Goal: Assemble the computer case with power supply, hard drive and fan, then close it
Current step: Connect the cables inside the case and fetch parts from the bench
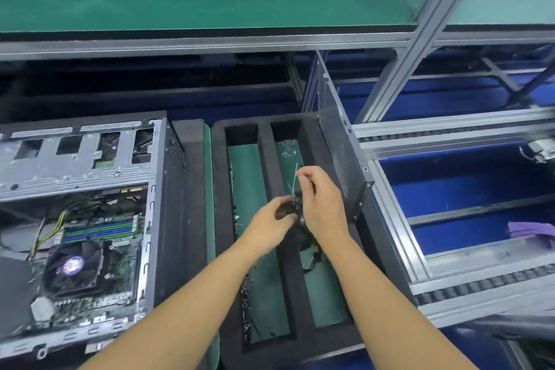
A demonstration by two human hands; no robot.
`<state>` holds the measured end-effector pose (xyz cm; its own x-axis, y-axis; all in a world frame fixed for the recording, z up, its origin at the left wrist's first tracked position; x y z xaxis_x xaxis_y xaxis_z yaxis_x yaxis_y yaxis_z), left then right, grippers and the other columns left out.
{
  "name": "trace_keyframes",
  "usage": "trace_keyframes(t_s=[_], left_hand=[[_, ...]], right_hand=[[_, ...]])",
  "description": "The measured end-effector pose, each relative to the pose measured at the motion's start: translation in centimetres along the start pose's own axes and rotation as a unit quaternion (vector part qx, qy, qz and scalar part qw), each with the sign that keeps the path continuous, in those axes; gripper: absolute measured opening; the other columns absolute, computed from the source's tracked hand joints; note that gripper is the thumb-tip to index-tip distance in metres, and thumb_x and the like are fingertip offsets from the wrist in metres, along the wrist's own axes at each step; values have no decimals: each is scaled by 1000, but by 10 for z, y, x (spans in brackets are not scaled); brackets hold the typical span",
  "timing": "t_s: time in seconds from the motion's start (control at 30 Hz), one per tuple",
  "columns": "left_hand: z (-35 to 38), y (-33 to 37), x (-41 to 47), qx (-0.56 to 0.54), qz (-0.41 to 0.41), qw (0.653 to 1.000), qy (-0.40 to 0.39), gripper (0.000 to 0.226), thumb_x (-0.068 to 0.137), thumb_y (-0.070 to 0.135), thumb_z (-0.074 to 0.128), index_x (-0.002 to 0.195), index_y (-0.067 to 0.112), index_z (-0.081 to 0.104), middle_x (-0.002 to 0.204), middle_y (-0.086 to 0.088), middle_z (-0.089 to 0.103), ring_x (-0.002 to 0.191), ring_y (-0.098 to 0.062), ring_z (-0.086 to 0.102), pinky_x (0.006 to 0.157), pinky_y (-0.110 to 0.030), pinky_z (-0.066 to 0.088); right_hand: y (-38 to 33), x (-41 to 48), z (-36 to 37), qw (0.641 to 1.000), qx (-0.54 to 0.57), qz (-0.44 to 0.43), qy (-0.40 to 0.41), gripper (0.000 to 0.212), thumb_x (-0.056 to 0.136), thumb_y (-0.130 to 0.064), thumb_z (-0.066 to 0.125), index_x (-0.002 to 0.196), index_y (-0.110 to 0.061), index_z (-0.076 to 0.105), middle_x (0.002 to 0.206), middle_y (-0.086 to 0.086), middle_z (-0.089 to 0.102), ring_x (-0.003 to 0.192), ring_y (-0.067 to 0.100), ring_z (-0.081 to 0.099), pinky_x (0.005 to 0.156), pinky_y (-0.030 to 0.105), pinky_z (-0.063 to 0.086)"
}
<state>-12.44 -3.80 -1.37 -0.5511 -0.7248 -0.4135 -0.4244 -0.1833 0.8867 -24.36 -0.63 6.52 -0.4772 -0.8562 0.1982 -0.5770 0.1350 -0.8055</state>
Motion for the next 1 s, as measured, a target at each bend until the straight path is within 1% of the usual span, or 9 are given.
trace_keyframes(t_s=[0.13, 0.2, 0.33, 0.43, 0.53, 0.63, 0.8, 0.9, 1.0], left_hand=[[-12, 32, -14, -54, 50, 997, -16, 29, 97, 25, 60, 121, 38, 64, 114, 23, 66, 103, 10, 59, 95, -18, 45], [-26, 42, -24, -55, 62, 997, -12, 13, 95, 31, 62, 104, 38, 69, 104, 20, 69, 94, 6, 61, 85, -14, 45], [-67, 55, -47, -89, 99, 991, 12, 11, 90, 37, 69, 100, 34, 65, 101, 1, 70, 97, -12, 63, 87, -20, 46], [-105, 67, -68, -109, 139, 984, 27, 12, 84, 38, 74, 94, 31, 71, 85, -3, 65, 80, -13, 60, 82, -20, 47], [-158, 78, -90, -113, 179, 975, 65, 26, 69, 48, 76, 87, 29, 72, 74, 5, 56, 68, -8, 50, 67, -12, 42], [-224, 73, -113, -36, 209, 966, 150, 25, 76, 51, 70, 83, 27, 68, 65, 12, 56, 62, -2, 52, 64, -14, 43], [-296, 38, -146, 96, 215, 927, 291, 7, 88, 37, 67, 88, 39, 60, 73, 10, 58, 73, -4, 58, 68, -18, 46], [-302, 27, -158, 124, 258, 908, 305, 21, 85, 20, 60, 91, 40, 57, 87, 16, 59, 89, -2, 58, 74, -7, 40], [-304, 17, -163, 131, 281, 901, 303, 39, 74, 4, 48, 102, 30, 54, 109, 16, 50, 111, 1, 49, 90, -10, 36]], right_hand=[[-31, 6, -20, 982, 153, 63, 92, 25, 106, -18, 48, 97, -39, 59, 78, -16, 58, 69, 7, 53, 67, 27, 47], [-44, 7, -18, 959, 242, 104, 106, 22, 107, -19, 46, 99, -33, 60, 70, -8, 52, 64, 12, 49, 61, 36, 49], [-67, 11, -5, 871, 452, 157, 109, 17, 109, -16, 43, 108, -17, 60, 68, -4, 50, 59, 11, 49, 50, 27, 48], [-85, 13, 12, 800, 565, 187, 78, 15, 110, -16, 45, 112, -15, 60, 72, -2, 55, 58, 11, 52, 52, 26, 50], [-104, 12, 31, 770, 604, 199, 48, 16, 110, -15, 44, 112, -15, 60, 69, -1, 54, 56, 12, 51, 65, 30, 53], [-128, 6, 60, 738, 646, 195, -7, 11, 107, -10, 45, 110, -13, 55, 65, -1, 44, 50, 11, 42, 72, 32, 55], [-161, -24, 138, 758, 586, 255, -130, 12, 103, -22, 56, 94, -15, 55, 57, -2, 39, 38, 9, 28, 62, 25, 53], [-185, -45, 178, 797, 525, 224, -199, 15, 106, -17, 52, 93, -12, 55, 61, 0, 56, 38, 7, 35, 64, 25, 50], [-204, -65, 205, 812, 494, 186, -249, 8, 109, -13, 46, 111, -6, 49, 82, 6, 70, 41, 6, 30, 67, 26, 56]])
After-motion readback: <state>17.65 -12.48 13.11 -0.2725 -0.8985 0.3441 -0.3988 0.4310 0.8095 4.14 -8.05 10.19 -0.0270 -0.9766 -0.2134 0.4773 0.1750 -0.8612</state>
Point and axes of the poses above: each hand's wrist, its own x-axis towards the middle knuckle, its own z-axis out of the palm, y = z × x, the point moved 9 cm from there along x, towards the middle knuckle
